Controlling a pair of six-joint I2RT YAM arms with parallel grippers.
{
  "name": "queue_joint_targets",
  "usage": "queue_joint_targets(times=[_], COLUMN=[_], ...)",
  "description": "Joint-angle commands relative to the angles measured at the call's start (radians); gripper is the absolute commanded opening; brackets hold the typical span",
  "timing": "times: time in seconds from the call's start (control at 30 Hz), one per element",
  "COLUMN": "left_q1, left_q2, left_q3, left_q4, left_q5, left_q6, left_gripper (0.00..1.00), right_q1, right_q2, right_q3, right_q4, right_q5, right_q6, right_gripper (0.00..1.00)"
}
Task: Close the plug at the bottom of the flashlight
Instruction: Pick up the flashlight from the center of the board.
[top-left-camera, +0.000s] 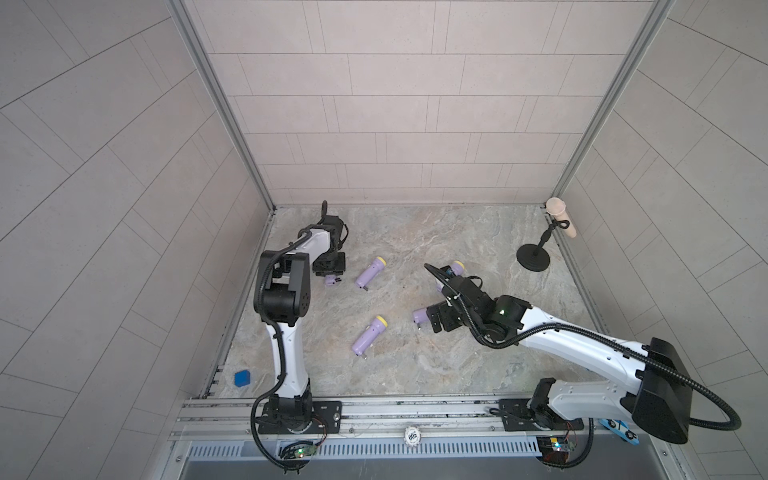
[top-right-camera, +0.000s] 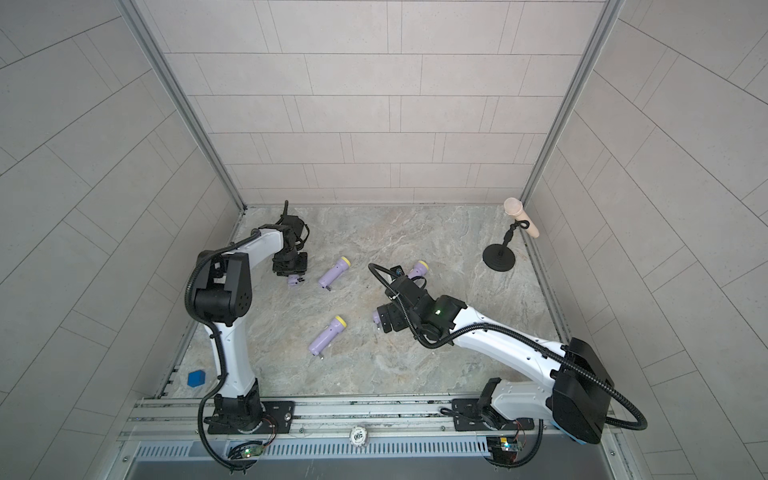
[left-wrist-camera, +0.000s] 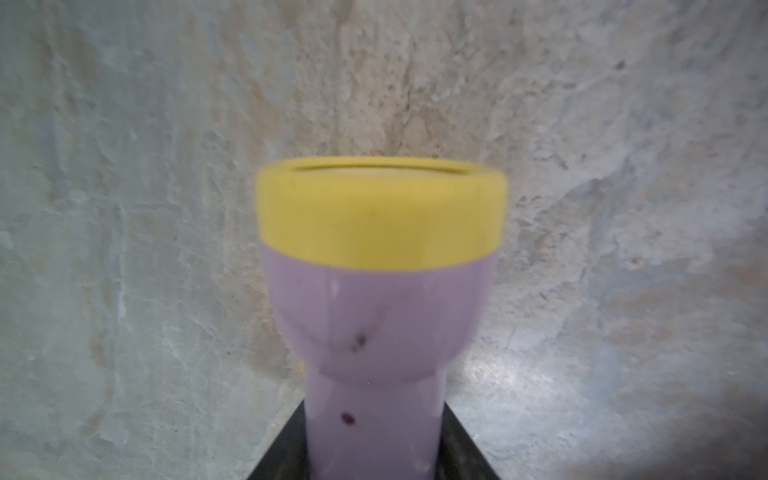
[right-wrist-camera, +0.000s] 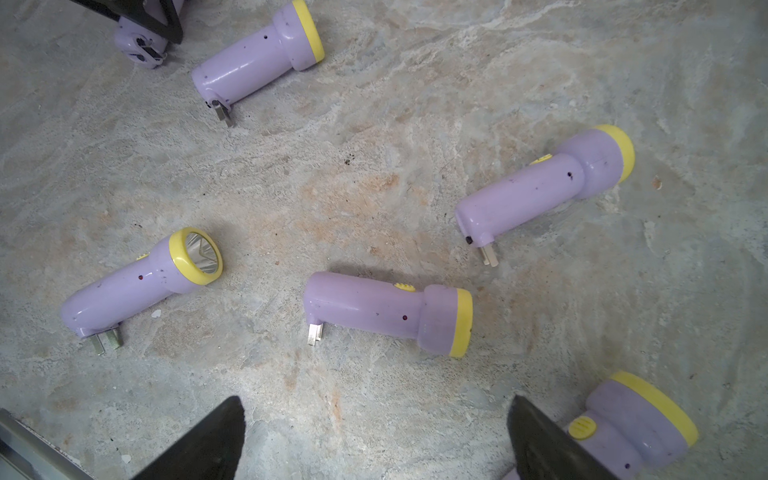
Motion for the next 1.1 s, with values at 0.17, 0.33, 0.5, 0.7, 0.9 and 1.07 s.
queue_joint_targets(times=[0.17, 0.33, 0.5, 0.7, 0.9, 1.07], left_q1=[-0.009, -0.015, -0.030, -0.033, -0.032, -0.036], left_q2=[0.013, -0.035, -0.141, -0.339, -0.547, -0.700], left_q3=[-0.007, -0.006, -0.012, -0.083, -0.240, -0.377], left_q4=[-0.013, -0.022, -0.028, 0.046, 0.224, 0.408], left_q5=[-0.035, -0.031, -0.002, 0.102, 0.256, 0.354], left_q6=[0.001, -0.002, -0.039, -0.115, -0.257, -0.404], left_gripper=[0.27, 0.00, 0.00, 0.00, 0.00, 0.00], right_q1=[0.016, 0.020, 0.025, 0.025, 0.025, 0.022], right_q2=[0.004, -0.013, -0.031, -0.099, -0.197, -0.281], right_q3=[0.014, 0.016, 0.027, 0.032, 0.034, 0.031], right_q4=[-0.003, -0.010, -0.015, -0.003, 0.014, 0.044], right_q5=[0.025, 0.025, 0.015, -0.041, -0.052, -0.051], right_q6=[0.017, 0.016, 0.016, 0.033, 0.092, 0.131], right_gripper=[1.00, 1.00, 1.00, 1.00, 0.99, 1.00])
